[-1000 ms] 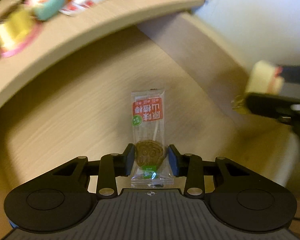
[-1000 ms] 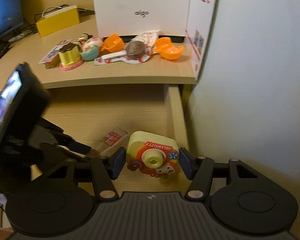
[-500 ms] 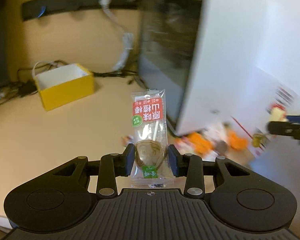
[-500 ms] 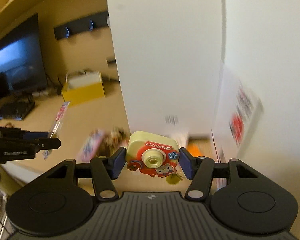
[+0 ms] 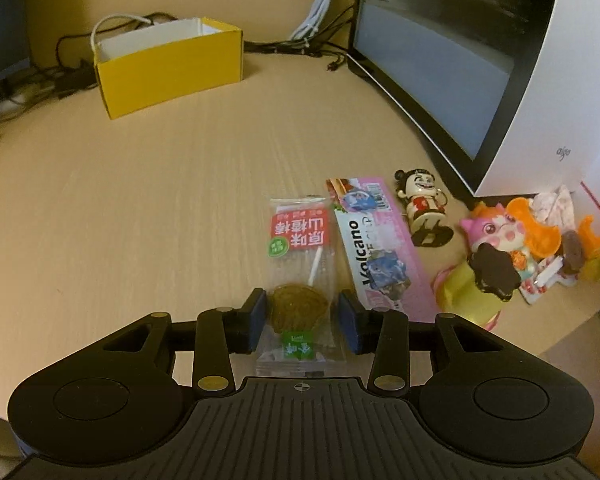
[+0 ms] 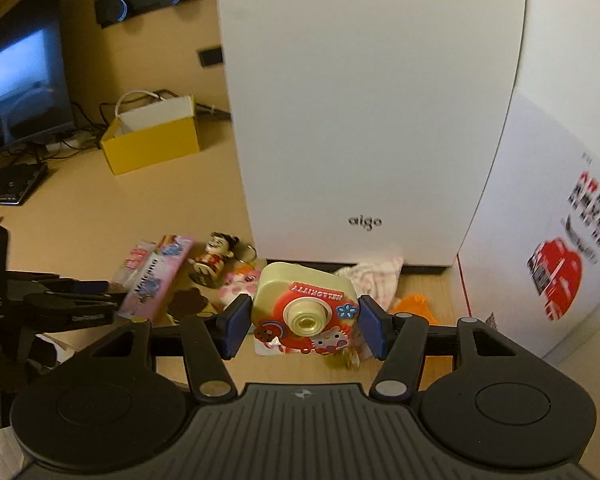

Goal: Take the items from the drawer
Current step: 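Lift the candy stick and keychain onto the desk, open the left gripper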

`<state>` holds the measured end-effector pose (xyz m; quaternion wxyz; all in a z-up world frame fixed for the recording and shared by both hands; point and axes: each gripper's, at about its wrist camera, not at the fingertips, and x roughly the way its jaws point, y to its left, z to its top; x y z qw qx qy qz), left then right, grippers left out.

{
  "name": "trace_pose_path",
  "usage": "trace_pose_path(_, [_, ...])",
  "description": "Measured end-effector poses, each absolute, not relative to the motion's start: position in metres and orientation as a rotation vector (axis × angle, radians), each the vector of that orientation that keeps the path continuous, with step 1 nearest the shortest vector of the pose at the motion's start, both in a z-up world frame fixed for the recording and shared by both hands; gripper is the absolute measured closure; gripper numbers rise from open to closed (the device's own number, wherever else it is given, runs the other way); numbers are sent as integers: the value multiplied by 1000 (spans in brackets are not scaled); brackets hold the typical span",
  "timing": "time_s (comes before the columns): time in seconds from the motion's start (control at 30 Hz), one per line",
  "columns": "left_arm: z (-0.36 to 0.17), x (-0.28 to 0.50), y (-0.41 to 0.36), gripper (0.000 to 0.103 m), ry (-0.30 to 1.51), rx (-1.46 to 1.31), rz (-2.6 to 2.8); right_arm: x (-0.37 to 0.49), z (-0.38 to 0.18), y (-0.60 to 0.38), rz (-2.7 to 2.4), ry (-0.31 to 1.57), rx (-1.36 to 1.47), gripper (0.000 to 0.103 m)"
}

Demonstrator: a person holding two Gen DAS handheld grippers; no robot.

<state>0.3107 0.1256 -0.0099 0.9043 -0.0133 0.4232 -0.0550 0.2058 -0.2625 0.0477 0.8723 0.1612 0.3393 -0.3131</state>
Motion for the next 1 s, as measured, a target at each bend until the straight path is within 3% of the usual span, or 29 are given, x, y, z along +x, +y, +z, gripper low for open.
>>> trace_pose_path(0.43, [47, 272, 137, 60, 716, -139, -120, 235, 41, -255, -606, 697, 229, 45])
trace_pose_path(1.0, [11, 199, 128, 61, 914, -241, -108, 344, 2, -240, -370, 676, -6, 44])
